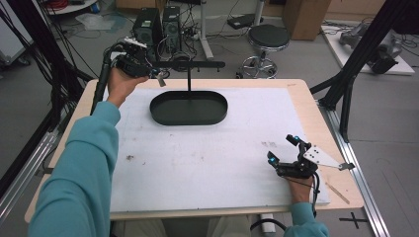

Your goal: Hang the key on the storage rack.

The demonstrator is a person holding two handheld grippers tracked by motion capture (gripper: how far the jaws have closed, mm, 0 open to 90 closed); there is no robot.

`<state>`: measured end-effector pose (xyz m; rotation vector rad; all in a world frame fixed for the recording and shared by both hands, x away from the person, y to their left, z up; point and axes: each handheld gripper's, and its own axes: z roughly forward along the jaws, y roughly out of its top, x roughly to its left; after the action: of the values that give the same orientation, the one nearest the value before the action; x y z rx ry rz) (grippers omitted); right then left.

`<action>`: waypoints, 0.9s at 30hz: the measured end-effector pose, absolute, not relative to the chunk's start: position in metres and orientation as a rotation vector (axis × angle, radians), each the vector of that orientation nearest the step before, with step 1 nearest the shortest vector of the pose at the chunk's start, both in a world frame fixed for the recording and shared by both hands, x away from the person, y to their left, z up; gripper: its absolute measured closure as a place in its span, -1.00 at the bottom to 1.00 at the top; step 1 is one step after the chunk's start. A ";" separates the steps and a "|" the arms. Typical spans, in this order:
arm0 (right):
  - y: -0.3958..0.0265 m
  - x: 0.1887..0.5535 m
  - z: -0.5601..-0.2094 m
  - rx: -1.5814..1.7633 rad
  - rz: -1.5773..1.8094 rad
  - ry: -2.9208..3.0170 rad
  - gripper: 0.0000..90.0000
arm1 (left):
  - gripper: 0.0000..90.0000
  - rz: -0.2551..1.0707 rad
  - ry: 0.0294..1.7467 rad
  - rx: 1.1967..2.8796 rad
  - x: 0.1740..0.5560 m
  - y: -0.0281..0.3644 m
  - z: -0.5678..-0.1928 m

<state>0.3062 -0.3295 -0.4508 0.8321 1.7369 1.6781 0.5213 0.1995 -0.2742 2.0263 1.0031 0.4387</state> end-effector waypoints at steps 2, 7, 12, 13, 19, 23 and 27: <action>-0.330 0.306 -0.451 0.832 1.678 1.737 -0.99 | 0.96 0.438 1.003 2.026 0.522 0.200 -0.275; -0.329 0.306 -0.451 0.833 1.675 1.737 -0.99 | 0.96 0.440 1.006 2.022 0.523 0.202 -0.275; -0.330 0.306 -0.451 0.830 1.672 1.738 -0.99 | 0.96 0.440 1.003 2.018 0.524 0.204 -0.276; -0.329 0.306 -0.451 0.833 1.675 1.740 -0.99 | 0.96 0.441 1.003 2.016 0.524 0.204 -0.276; -0.329 0.306 -0.451 0.833 1.673 1.739 -0.99 | 0.96 0.442 1.006 1.998 0.528 0.205 -0.278; -0.329 0.306 -0.451 0.833 1.674 1.739 -0.99 | 0.96 0.448 1.007 1.990 0.531 0.205 -0.280; -0.329 0.306 -0.451 0.836 1.673 1.740 -0.99 | 0.96 0.430 1.009 1.973 0.535 0.209 -0.283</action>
<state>0.3057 -0.3292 -0.4508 0.8357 1.7396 1.6733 0.5346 0.2085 -0.2831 1.9730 1.0087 0.4304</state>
